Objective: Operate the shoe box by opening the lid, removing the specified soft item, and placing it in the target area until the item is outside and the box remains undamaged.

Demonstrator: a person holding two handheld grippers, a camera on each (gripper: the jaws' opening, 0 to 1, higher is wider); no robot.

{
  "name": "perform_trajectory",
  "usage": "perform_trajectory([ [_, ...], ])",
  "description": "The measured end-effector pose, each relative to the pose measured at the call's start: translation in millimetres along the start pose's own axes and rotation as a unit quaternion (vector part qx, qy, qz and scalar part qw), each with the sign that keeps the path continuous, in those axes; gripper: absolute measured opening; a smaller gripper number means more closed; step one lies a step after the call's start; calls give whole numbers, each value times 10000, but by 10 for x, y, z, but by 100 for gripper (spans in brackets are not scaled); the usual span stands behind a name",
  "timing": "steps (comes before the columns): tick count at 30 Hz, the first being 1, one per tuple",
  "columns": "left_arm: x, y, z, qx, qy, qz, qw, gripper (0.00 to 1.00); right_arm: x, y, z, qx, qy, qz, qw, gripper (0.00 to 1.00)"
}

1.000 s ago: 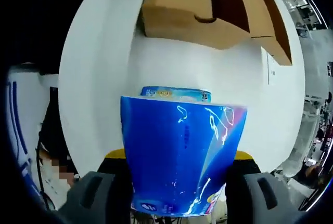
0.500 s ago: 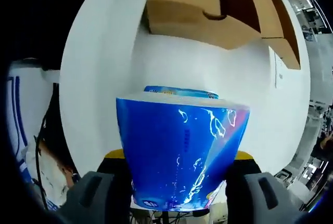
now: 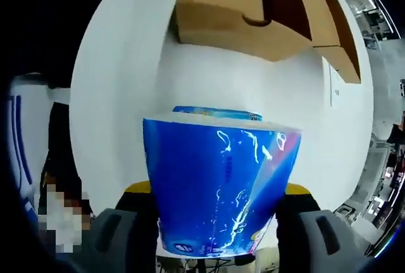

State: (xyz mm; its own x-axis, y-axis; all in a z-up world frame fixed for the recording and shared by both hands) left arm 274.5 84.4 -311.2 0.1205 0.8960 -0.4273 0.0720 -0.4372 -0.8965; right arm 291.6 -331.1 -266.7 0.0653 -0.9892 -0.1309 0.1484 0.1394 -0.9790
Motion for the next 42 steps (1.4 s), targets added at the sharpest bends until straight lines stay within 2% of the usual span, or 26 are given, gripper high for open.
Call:
perform_trajectory([
  [9,-1,-1,2,15,-8,-1,10000,5,-6,-46,29,146,179,127,9997,80],
  [13,-1,-1,1,9,-3,3,10000,5,-33,-73,-9,111,206,227,9995,86],
  [20,-3,-1,2,4,1,-2,10000,5,-31,-228,20,329,337,271,9985,88],
  [24,-3,-1,3,11,2,10,10000,5,-106,-319,51,486,431,440,9969,88],
  [27,-4,-1,4,21,9,22,10000,5,-285,-389,115,709,698,932,9907,88],
  [28,-4,-1,6,22,6,25,10000,5,-305,-421,133,747,693,958,9902,88],
  [30,-4,-1,7,25,6,31,10000,5,-425,-484,197,900,752,1211,9857,84],
  [33,-7,-1,6,35,-13,48,10000,5,-692,-597,272,986,624,1712,9783,80],
  [36,-7,-1,4,41,-9,54,10000,5,-863,-668,336,1071,553,1872,9749,80],
  [40,-9,-1,3,48,-4,73,10000,5,-1218,-738,481,1211,369,2262,9658,80],
  [42,-11,-1,3,55,-2,86,9999,5,-1494,-746,578,1294,214,2535,9584,80],
])
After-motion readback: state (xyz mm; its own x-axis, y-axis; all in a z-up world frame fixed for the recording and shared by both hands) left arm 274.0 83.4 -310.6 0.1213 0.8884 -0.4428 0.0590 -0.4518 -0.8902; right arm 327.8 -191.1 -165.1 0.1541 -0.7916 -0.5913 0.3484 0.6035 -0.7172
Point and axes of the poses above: the point that each gripper's makers call its tool centre point, and the gripper's own axes: y roughly forward along the fingers, z roughly to its right, x roughly out of its underside, the point moved 1 cm from there along -y, roughly backward along the fingers, and after that the axes turned 15 degrees about z, right-handed, at the moved point
